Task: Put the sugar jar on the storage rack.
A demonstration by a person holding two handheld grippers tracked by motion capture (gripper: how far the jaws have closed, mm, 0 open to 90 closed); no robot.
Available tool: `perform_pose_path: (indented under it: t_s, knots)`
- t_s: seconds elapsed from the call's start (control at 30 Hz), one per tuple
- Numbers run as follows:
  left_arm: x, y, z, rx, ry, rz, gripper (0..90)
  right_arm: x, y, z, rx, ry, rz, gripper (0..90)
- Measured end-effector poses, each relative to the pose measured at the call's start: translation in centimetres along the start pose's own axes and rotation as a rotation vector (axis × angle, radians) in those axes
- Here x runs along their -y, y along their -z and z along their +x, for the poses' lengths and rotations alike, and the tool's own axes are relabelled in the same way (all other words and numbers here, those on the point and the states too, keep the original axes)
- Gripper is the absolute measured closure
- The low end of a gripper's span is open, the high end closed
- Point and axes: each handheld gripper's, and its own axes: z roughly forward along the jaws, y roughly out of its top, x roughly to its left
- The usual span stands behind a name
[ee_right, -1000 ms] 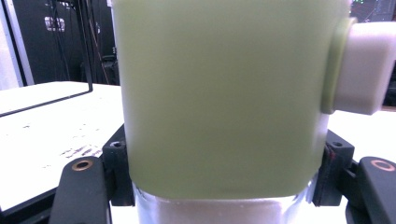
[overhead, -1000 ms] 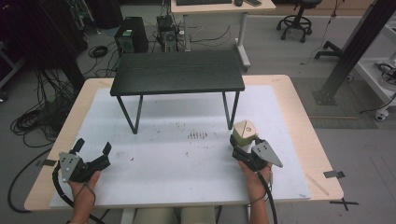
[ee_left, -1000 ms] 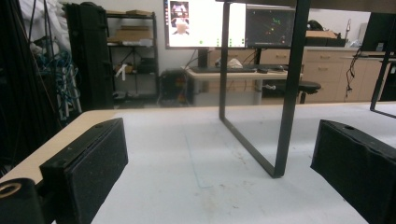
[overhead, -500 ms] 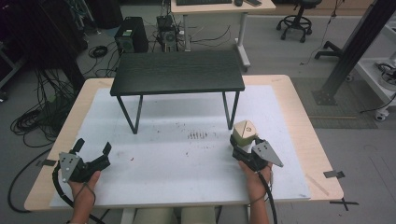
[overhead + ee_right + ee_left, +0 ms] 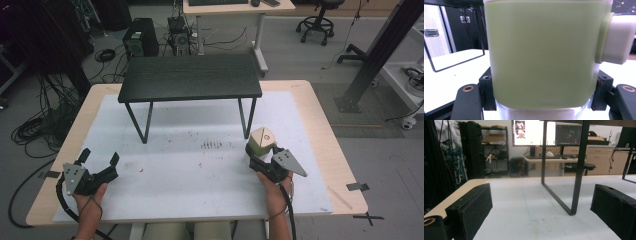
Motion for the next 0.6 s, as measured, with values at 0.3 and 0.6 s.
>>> perform_pose_path:
  t_s: [0.3, 0.6]
  knots:
    - [0.0, 0.0, 0.0, 0.0, 0.0, 0.0, 3.8, -1.9, 0.5, 0.1, -0.052, -0.016, -0.011, 29.9]
    - [0.0, 0.0, 0.0, 0.001, 0.0, -0.001, 3.8, -4.6, 1.1, 0.2, -0.081, -0.019, -0.032, 29.9]
